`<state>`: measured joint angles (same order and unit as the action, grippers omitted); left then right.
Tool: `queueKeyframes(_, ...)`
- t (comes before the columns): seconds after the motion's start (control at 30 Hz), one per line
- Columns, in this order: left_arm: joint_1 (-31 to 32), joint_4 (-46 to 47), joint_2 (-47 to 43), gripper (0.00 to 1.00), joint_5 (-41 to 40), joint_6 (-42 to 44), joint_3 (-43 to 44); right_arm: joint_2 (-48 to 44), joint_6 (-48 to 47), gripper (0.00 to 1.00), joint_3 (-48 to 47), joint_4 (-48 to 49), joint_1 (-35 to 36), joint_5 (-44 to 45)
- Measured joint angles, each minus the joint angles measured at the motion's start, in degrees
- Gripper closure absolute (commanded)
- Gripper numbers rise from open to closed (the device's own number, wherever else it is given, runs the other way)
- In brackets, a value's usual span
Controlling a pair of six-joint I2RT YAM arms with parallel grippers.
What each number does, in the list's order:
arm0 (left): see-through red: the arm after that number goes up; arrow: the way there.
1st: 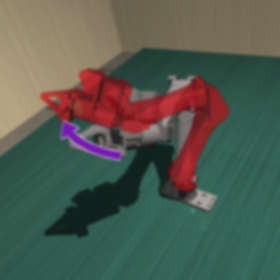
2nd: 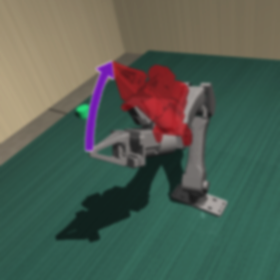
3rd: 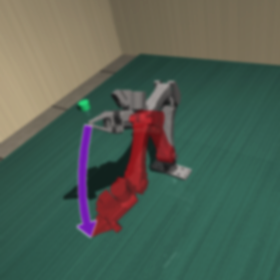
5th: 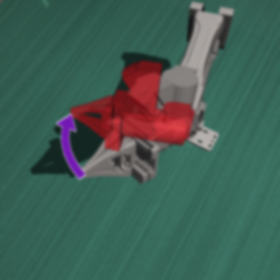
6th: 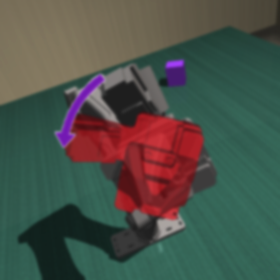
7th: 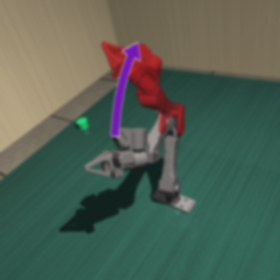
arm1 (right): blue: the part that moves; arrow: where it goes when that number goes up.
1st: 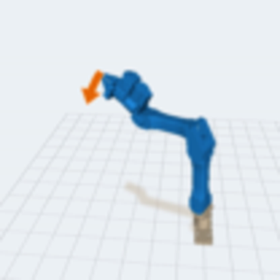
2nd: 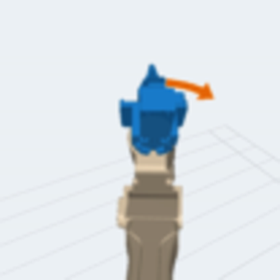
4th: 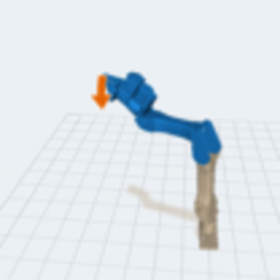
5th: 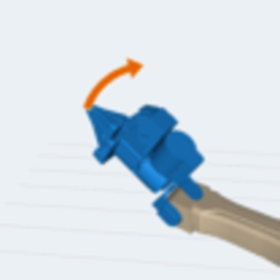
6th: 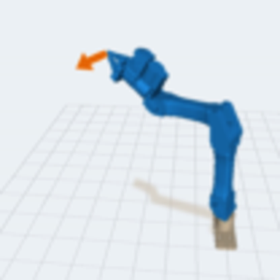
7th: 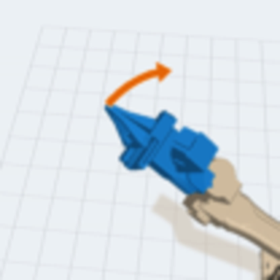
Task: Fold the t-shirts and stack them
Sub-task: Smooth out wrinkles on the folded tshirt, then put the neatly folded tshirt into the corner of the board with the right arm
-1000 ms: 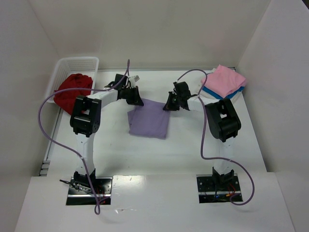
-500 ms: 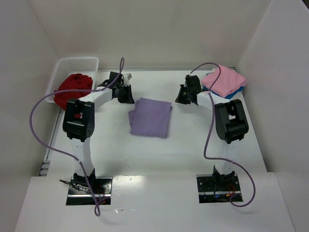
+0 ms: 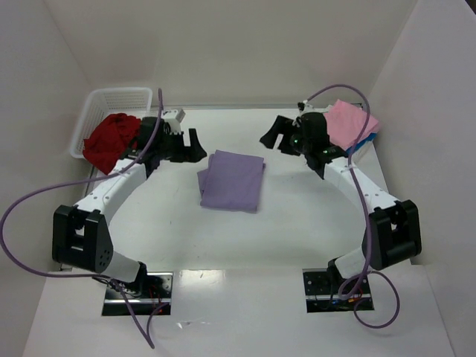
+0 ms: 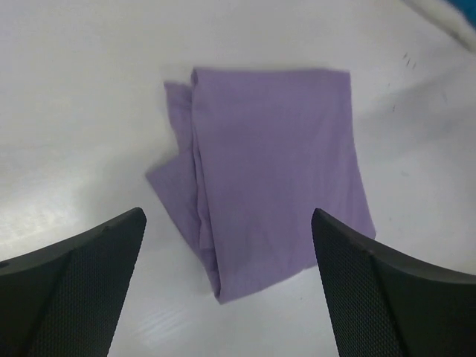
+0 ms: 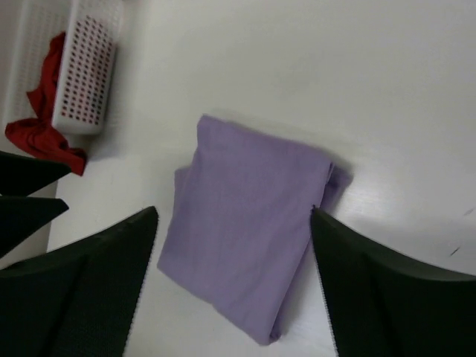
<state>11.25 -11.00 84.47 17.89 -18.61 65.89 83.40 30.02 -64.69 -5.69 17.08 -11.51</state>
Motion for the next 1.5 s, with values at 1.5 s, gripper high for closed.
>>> queueKeyframes(1.5, 5.73, -7.69, -5.68, 0.00, -22.53, 6.14, 0.52, -3.96, 2.71, 0.00, 15.61, -2.14, -4.74, 5.18)
